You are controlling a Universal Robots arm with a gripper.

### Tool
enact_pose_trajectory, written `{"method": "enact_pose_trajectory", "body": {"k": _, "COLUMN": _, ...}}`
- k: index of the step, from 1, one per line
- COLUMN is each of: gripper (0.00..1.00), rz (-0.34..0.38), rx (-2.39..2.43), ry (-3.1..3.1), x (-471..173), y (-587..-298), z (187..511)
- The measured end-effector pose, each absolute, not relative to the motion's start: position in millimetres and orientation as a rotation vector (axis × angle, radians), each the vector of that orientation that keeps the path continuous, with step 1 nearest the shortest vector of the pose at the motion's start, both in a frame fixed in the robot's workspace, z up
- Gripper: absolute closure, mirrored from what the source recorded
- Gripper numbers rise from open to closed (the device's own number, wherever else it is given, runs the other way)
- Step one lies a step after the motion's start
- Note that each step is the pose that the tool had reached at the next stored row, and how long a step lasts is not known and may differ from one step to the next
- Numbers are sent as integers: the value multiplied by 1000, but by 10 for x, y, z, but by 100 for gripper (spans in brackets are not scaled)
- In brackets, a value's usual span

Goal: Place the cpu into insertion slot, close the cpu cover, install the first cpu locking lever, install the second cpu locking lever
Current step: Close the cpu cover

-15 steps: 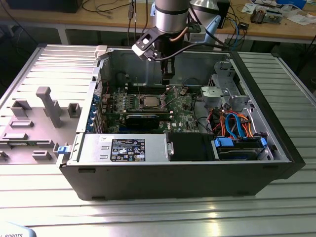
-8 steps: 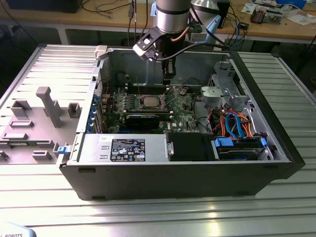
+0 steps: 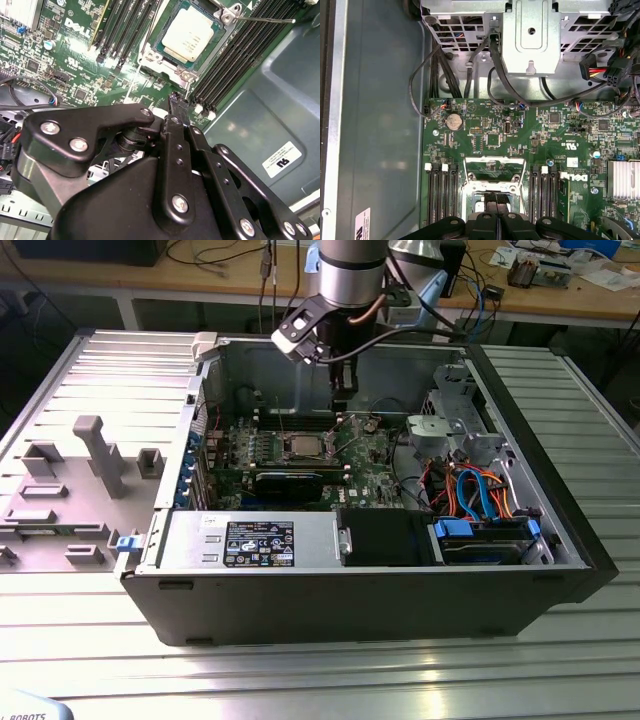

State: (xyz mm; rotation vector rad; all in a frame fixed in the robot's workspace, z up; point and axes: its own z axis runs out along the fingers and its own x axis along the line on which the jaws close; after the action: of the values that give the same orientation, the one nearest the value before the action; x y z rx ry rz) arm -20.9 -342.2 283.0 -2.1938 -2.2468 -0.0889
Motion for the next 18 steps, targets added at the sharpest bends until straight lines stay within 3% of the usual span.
{"method": "enact_pose_trajectory", "body": {"k": 18, "gripper": 89, "rz": -85, "rx": -2195, "ry": -2248, "x": -21, "y": -3422, "z": 2768}}
